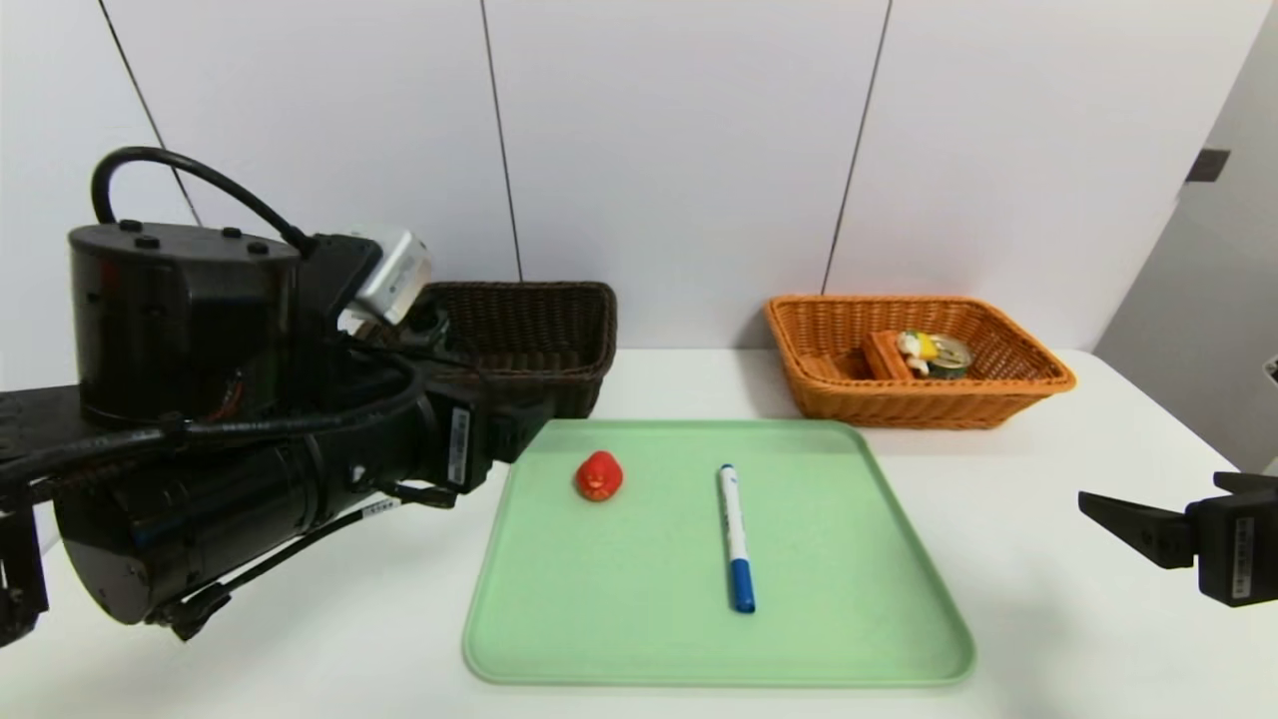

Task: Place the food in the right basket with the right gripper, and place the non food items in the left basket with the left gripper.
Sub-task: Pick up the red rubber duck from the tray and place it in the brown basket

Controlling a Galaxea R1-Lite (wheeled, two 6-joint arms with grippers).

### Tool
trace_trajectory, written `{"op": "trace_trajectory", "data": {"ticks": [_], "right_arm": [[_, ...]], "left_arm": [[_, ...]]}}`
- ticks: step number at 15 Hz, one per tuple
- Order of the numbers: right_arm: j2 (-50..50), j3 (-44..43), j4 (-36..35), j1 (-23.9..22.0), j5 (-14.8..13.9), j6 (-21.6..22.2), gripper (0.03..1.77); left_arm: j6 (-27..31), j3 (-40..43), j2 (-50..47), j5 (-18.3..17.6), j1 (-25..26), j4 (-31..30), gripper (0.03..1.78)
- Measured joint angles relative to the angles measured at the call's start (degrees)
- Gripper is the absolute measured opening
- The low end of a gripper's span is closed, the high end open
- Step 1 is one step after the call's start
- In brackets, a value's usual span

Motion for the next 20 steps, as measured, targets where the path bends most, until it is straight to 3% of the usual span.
{"op": "trace_trajectory", "data": {"ticks": [2,7,9,12,20], "right_arm": [[-0.09,0.17,-0.05,0.02,0.10,-0.09,1.71],[-0.18,1.52,-0.05,0.13,0.29,-0.11,1.71],[-0.18,1.66,-0.05,0.09,0.27,-0.13,1.71],[-0.18,1.99,-0.05,0.09,0.24,-0.11,1.71],[-0.18,2.57,-0.07,0.09,0.29,-0.13,1.71]], "left_arm": [[1.65,-4.19,-0.20,-0.24,-0.17,9.48,1.67],[3.69,-23.80,6.42,-2.84,-0.30,34.55,1.69],[3.28,-29.46,11.28,-3.36,-0.96,40.53,1.69],[0.60,-32.37,17.01,-3.61,-3.32,42.50,1.69],[-1.69,-34.79,28.23,-2.89,-3.67,40.62,1.69]]}}
